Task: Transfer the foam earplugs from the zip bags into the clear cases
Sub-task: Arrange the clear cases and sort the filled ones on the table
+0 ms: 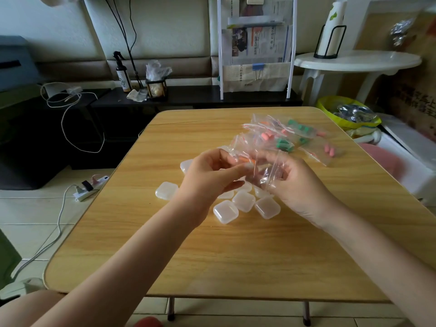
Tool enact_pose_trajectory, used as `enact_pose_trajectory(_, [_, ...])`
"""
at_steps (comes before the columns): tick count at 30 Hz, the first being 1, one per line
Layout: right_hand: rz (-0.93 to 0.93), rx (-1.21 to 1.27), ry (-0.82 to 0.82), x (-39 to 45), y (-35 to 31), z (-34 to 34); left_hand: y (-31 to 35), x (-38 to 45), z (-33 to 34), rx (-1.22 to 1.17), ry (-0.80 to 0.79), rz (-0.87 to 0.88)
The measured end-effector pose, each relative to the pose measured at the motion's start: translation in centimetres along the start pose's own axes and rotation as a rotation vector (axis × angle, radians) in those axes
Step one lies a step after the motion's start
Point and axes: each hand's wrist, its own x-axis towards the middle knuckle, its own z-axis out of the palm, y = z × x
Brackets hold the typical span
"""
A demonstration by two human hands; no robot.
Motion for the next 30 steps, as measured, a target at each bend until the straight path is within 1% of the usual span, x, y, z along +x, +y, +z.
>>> enact_pose_trajectory(4, [-0.037,-0.041,0.056,0.2,0.0,-0.1,0.1,-0.1,0.3,-0.078,-0.019,-0.037])
enact_pose_trajectory(9, [-0.053,-0.034,0.085,0.2,0.3,-0.4,0.4,0.0,0.2,-0.089,-0.017,-0.056])
enact_pose_trajectory(13, [-0.041,-0.088,0.043,0.3,0.1,-0.4,0.3,0.1,0.1,-0.068,-0.008,-0.070])
enact_pose_trajectory(17, [-0.048,-0.094,0.028,0.2,-0.1,-0.4,0.3,0.3,0.1,-0.111,0.017,-0.104])
enact_pose_trajectory(21, [-0.135,-0.278,0.070,0.1,0.5,-0.3,0.1,0.5,0.2,-0.182,0.064,-0.159])
enact_pose_trajectory(24, [-0.297,-0.573,0.091,0.2,1.0,-0.3,-0.2,0.6,0.3,-0.213,0.093,-0.192])
enact_pose_trajectory(25, [-0.354,-0.626,0.097,0.2,1.0,-0.2,-0.2,0.6,0.3,-0.219,0.105,-0.196])
enact_pose_trajectory(28, [-0.451,-0.577,0.106,0.3,0.8,-0.3,-0.4,1.3,-0.4,-0.196,0.215,-0.178])
enact_pose_trajectory(30, [-0.440,-0.546,0.097,0.6,0.8,-0.6,-0.6,1.9,-1.4,-0.156,0.309,-0.146])
